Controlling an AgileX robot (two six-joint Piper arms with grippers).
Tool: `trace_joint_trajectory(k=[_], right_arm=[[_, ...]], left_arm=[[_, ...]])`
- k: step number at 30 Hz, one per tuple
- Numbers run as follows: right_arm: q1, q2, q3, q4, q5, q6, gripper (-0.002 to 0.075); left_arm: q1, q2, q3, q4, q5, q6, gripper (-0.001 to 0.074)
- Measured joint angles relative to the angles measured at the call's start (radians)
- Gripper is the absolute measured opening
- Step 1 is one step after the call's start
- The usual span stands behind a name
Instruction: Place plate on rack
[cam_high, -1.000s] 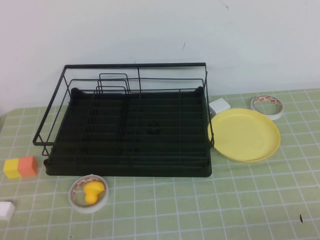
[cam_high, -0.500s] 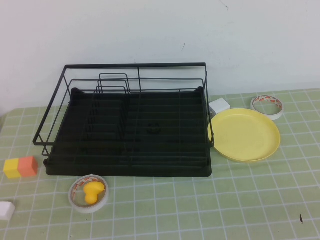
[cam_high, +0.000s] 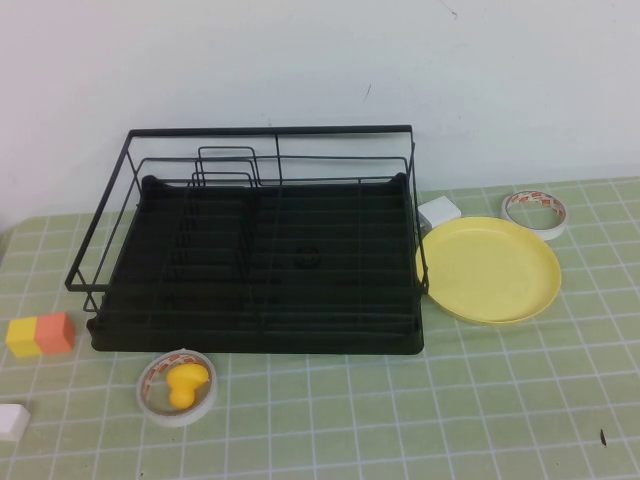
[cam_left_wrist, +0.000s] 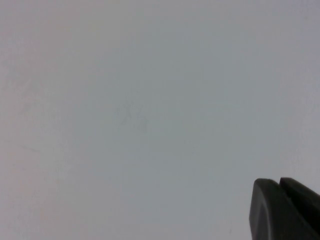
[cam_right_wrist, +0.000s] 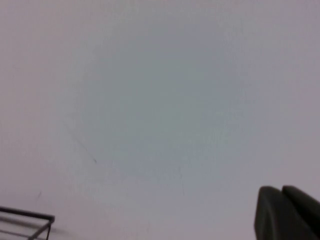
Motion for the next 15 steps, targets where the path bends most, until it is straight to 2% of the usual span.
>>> trace_joint_trajectory(k=[3, 7, 11, 15], right_arm=[[0.000, 0.000, -0.072, 0.028, 0.175, -0.038, -0.0002], [0.000, 0.064, -0.215, 0.033, 0.360, -0.068, -0.0002], [0.000, 0.241, -0.373, 0.051, 0.535, -0.060, -0.0002], [0.000, 0.450, -0.504, 0.098, 0.704, -0.058, -0.0002]], left_arm=[[0.000, 0.000, -0.003, -0.039, 0.067, 0.002, -0.0001], [0.000, 0.016, -0.107, -0.062, 0.364, 0.084, -0.0002], [0.000, 0.141, -0.259, -0.063, 0.588, 0.188, -0.0002], [0.000, 0.326, -0.399, -0.063, 0.783, 0.211, -0.0001]])
